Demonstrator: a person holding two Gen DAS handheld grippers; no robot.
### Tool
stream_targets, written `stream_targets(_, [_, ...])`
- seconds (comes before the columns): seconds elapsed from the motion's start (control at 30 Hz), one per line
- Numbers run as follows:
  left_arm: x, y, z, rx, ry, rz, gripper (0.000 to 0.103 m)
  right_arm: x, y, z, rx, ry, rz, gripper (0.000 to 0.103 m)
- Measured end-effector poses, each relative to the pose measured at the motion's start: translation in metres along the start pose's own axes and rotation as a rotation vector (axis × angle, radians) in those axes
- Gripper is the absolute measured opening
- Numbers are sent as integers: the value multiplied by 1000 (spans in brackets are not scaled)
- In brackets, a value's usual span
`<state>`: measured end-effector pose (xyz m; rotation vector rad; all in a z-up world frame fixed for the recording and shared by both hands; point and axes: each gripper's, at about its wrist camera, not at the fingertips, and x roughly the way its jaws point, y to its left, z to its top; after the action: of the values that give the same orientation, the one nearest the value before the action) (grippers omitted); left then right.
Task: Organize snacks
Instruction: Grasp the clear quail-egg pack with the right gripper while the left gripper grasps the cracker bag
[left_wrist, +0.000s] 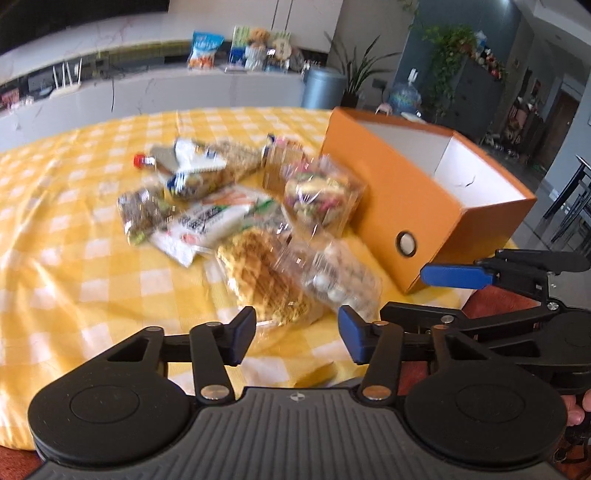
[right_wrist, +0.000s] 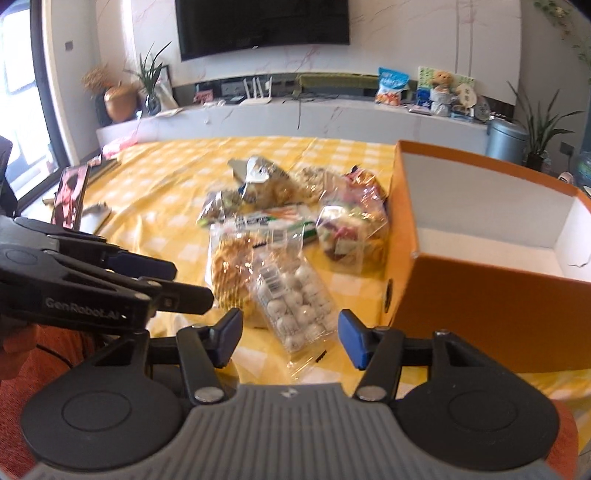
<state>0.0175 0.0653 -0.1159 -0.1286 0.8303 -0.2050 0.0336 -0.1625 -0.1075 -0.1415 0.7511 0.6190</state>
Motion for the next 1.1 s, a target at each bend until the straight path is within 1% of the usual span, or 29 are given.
stream_targets(0.13, [9,8,-3,-16,22,11,59,15,-4,2,4,38,22,57])
stream_targets(0.23, [13,11,-2,-14,32,18,59,25,-4,3,-5,49,15,57])
stream_targets(0.37, [18,18,1,-23,52,36,59,33,5,7,-86,20,-23,58])
stream_targets(0.43, [18,24,1,-27,58,43,59,38,8,9,-126,15,-28,62])
stream_targets(0.47, [18,26,2,-34,59,37,59,40,9,9,-136,19,-27,65])
stream_targets(0.53, [16,30,3,-59,57,17,62,47,9,10,-146,39,-19,65])
stream_targets(0.6, [15,32,5,-82,56,16,65,52,10,9,-165,56,-19,65])
stream_targets(0.67, [16,31,8,-72,59,21,65,55,14,7,-181,58,-45,64])
stream_targets(0.77, [21,28,10,-53,69,13,65,60,21,5,-201,70,-109,64])
stream_targets(0.9, [29,28,11,-56,84,5,67,64,31,2,-244,65,-142,63])
stream_targets(1.03, [33,29,12,-66,94,2,67,68,45,-1,-314,49,-171,63])
stream_targets(1.1, [33,30,12,-71,95,-1,69,70,47,-2,-330,45,-181,61])
